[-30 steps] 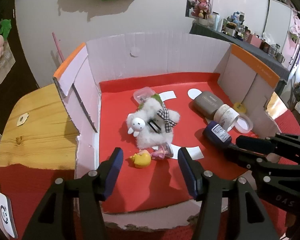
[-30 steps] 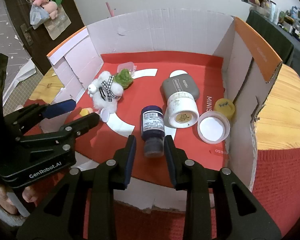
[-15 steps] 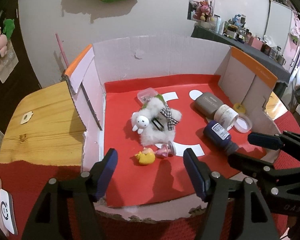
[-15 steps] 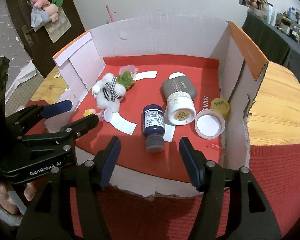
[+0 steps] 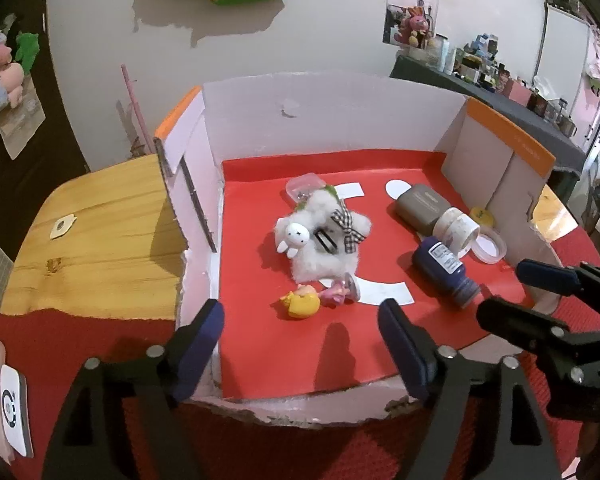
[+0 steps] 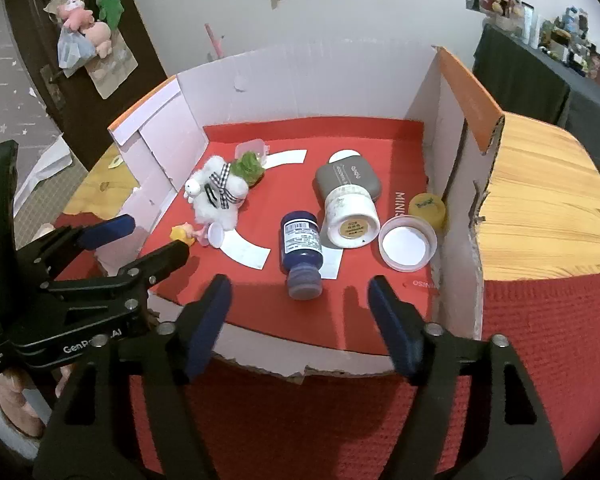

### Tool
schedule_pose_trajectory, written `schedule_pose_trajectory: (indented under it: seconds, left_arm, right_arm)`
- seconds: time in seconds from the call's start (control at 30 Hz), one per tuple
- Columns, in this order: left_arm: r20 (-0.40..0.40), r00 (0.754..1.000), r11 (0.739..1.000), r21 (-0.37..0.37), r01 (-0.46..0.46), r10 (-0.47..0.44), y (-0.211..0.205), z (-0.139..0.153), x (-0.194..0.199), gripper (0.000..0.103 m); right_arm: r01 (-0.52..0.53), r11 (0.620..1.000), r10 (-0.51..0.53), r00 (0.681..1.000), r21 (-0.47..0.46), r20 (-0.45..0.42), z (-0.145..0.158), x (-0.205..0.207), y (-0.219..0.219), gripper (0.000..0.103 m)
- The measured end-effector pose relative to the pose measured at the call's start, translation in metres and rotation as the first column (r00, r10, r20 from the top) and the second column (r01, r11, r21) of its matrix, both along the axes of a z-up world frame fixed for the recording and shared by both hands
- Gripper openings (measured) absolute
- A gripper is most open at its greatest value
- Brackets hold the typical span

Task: Organize objects
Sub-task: 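Withdraw both grippers up and out of the box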

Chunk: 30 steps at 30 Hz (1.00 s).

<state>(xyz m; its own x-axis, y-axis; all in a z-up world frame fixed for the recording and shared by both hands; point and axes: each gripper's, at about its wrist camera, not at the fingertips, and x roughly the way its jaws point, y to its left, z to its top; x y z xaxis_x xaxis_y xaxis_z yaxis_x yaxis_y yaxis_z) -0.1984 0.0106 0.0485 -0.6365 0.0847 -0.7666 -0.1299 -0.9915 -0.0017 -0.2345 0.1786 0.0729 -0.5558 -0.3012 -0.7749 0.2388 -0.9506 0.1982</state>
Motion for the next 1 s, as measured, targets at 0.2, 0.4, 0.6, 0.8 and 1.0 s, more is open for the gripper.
schedule_pose_trajectory:
  seconds: [0.2, 0.4, 0.6, 0.8, 1.0]
  left_arm:
    - [-0.008, 1.000, 1.000, 0.001, -0.016, 0.016, -0.003, 0.001, 0.005, 0.092]
    - [-0.017, 1.000, 1.000, 0.007, -0.015, 0.015, -0.004, 0.002, 0.009, 0.097]
    - [-0.053, 0.999, 1.000, 0.004, -0.013, 0.014, -0.004, 0.011, 0.019, 0.103]
    - [-0.056, 0.998, 0.999, 0.032, -0.028, 0.030, -0.013, 0.016, 0.023, 0.103]
    - [-0.046, 0.999, 0.999, 0.032, -0.017, 0.018, -0.010, 0.012, 0.025, 0.103]
  right_arm:
    - [0.019, 1.000, -0.019, 1.000, 0.002, -0.015, 0.003, 0.004, 0.001, 0.081]
    - [0.038, 0.999, -0.038, 0.999, 0.016, -0.038, 0.010, 0.010, 0.003, 0.085]
    - [0.051, 0.998, -0.050, 0.997, 0.027, -0.051, 0.012, 0.017, 0.005, 0.086]
    - [0.054, 0.998, -0.053, 0.997, 0.026, -0.058, 0.013, 0.020, 0.006, 0.095]
    - [0.055, 0.998, -0.053, 0.996, 0.035, -0.065, 0.014, 0.022, 0.004, 0.101]
